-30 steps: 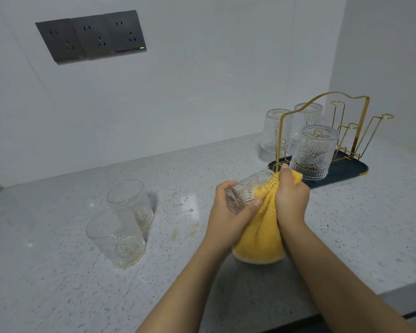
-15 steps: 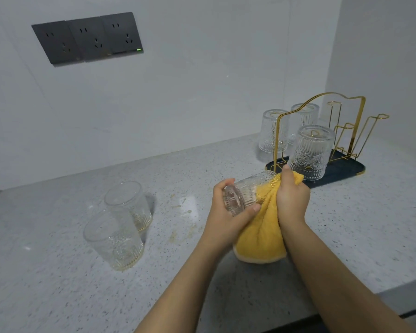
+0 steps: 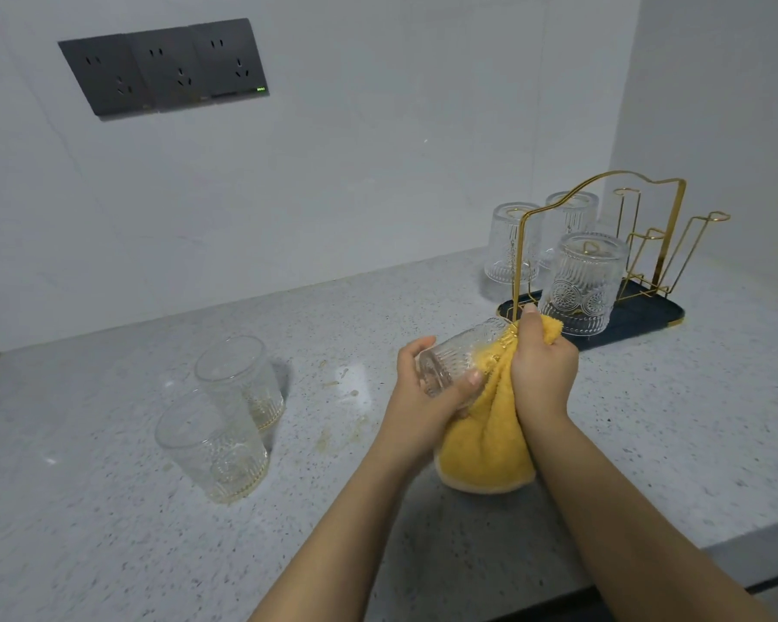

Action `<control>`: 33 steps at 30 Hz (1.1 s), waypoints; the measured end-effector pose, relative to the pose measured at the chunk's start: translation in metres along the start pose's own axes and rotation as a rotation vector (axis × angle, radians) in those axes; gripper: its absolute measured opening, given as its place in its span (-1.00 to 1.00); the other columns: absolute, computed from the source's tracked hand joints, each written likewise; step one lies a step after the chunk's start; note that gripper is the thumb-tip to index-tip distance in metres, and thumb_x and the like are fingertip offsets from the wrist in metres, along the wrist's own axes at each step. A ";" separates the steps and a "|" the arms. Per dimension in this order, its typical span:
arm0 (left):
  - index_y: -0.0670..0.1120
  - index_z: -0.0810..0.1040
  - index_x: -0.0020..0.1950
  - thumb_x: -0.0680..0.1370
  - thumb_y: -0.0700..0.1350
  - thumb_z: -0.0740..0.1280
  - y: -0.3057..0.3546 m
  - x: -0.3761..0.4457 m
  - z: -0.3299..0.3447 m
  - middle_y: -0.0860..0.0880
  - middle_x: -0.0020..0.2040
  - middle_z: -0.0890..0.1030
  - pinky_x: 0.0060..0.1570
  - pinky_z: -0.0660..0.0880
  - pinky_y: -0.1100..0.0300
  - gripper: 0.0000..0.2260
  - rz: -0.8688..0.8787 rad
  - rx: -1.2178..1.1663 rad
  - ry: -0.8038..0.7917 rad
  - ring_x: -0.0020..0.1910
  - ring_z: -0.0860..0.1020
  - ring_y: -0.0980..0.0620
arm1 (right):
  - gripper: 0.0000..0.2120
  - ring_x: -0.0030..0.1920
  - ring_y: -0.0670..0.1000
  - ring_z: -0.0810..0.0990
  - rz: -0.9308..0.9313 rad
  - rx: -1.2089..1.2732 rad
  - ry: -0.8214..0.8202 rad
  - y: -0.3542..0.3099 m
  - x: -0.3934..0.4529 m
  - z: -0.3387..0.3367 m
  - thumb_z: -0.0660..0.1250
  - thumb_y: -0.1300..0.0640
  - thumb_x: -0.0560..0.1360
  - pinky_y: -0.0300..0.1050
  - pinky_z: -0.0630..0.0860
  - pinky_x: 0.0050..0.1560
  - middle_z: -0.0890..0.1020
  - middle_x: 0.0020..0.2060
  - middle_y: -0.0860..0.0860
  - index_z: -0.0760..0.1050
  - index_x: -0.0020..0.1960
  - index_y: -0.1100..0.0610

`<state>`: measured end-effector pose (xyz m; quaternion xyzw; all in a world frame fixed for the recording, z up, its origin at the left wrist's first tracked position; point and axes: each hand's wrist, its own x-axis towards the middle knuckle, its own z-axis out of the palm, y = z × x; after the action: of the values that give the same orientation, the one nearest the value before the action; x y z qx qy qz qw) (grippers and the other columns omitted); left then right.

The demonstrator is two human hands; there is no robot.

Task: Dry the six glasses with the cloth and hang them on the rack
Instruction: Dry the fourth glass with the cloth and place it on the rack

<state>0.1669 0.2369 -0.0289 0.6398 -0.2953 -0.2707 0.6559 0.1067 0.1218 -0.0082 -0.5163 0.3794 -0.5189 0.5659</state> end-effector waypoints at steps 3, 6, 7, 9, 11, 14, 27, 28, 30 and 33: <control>0.05 0.41 0.26 0.48 -0.16 0.48 -0.002 0.004 0.000 -0.07 0.09 0.57 -0.24 0.57 0.30 -0.58 0.065 -0.002 0.051 -0.11 0.65 0.10 | -0.54 -0.50 -0.03 0.35 0.008 0.008 -0.003 0.000 0.001 0.000 0.22 -0.02 0.55 -0.16 0.28 -0.43 0.36 -0.55 -0.02 0.27 -0.49 0.08; -0.09 0.46 0.33 0.46 -0.05 0.49 0.002 0.007 -0.002 -0.16 0.17 0.61 -0.23 0.62 0.17 -0.52 -0.070 -0.240 0.092 -0.12 0.68 0.01 | -0.55 -0.55 -0.12 0.33 -0.153 -0.034 -0.050 0.003 -0.005 0.003 0.21 -0.02 0.56 -0.23 0.30 -0.49 0.35 -0.57 -0.05 0.28 -0.48 0.05; -0.12 0.48 0.32 0.43 0.02 0.49 0.002 0.008 -0.002 -0.16 0.15 0.64 -0.21 0.62 0.13 -0.48 -0.120 -0.320 0.090 -0.09 0.67 -0.03 | -0.56 -0.55 -0.16 0.33 -0.226 -0.048 -0.067 0.005 -0.008 0.003 0.22 -0.02 0.56 -0.27 0.30 -0.50 0.36 -0.57 -0.06 0.29 -0.47 0.04; -0.15 0.55 0.22 0.44 0.06 0.43 0.003 0.009 -0.004 -0.11 0.02 0.70 -0.14 0.58 0.12 -0.57 -0.157 -0.375 0.113 -0.10 0.66 -0.03 | -0.58 -0.54 -0.14 0.36 -0.352 -0.074 -0.093 0.010 -0.011 0.002 0.22 -0.03 0.55 -0.28 0.31 -0.49 0.37 -0.57 -0.07 0.32 -0.46 0.05; -0.12 0.60 0.12 0.52 0.02 0.39 0.007 0.010 -0.004 -0.05 -0.09 0.71 -0.16 0.55 0.18 -0.73 -0.169 -0.375 0.141 -0.15 0.66 0.02 | -0.58 -0.52 -0.11 0.36 -0.426 -0.121 -0.081 0.012 -0.011 -0.001 0.19 -0.10 0.52 -0.23 0.31 -0.48 0.38 -0.56 -0.07 0.34 -0.45 0.08; -0.16 0.60 0.14 0.51 0.04 0.41 0.014 0.008 0.001 -0.06 -0.05 0.71 -0.24 0.55 0.27 -0.67 -0.160 -0.317 0.184 -0.13 0.65 0.06 | -0.60 -0.52 -0.10 0.34 -0.446 -0.175 -0.027 0.008 -0.010 -0.008 0.16 -0.10 0.52 -0.23 0.26 -0.47 0.35 -0.56 -0.11 0.30 -0.46 0.02; -0.23 0.51 0.25 0.35 0.18 0.51 0.086 0.038 0.066 0.00 -0.06 0.59 -0.39 0.43 0.33 -0.35 0.074 -0.185 0.233 -0.32 0.53 0.25 | -0.52 -0.50 -0.03 0.33 -0.377 -0.279 0.123 -0.045 0.035 -0.092 0.15 -0.02 0.58 -0.16 0.23 -0.45 0.34 -0.56 -0.01 0.26 -0.48 0.12; -0.24 0.50 0.28 0.28 0.23 0.50 0.094 0.042 0.076 -0.06 0.05 0.61 -0.39 0.44 0.35 -0.25 0.097 -0.175 0.224 -0.26 0.55 0.21 | -0.52 -0.51 -0.03 0.32 -0.378 -0.280 0.134 -0.049 0.040 -0.099 0.14 -0.02 0.58 -0.16 0.22 -0.45 0.32 -0.57 -0.01 0.25 -0.48 0.11; -0.19 0.47 0.34 0.21 0.25 0.50 0.110 0.048 0.095 -0.14 0.23 0.59 -0.39 0.46 0.36 -0.17 0.144 -0.140 0.215 -0.10 0.61 0.10 | -0.52 -0.51 -0.04 0.30 -0.375 -0.287 0.150 -0.057 0.047 -0.108 0.14 -0.02 0.59 -0.16 0.21 -0.46 0.31 -0.57 -0.01 0.23 -0.49 0.09; -0.15 0.41 0.39 0.37 0.14 0.53 0.131 0.060 0.124 -0.09 0.26 0.54 -0.26 0.50 0.28 -0.30 0.199 -0.076 0.183 0.03 0.60 0.06 | -0.51 -0.50 -0.03 0.30 -0.350 -0.286 0.170 -0.068 0.060 -0.118 0.13 -0.03 0.59 -0.15 0.21 -0.45 0.32 -0.55 0.01 0.23 -0.48 0.10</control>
<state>0.1134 0.1128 0.1055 0.6040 -0.2858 -0.1556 0.7275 -0.0098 0.0454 0.0435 -0.6037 0.3999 -0.5916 0.3545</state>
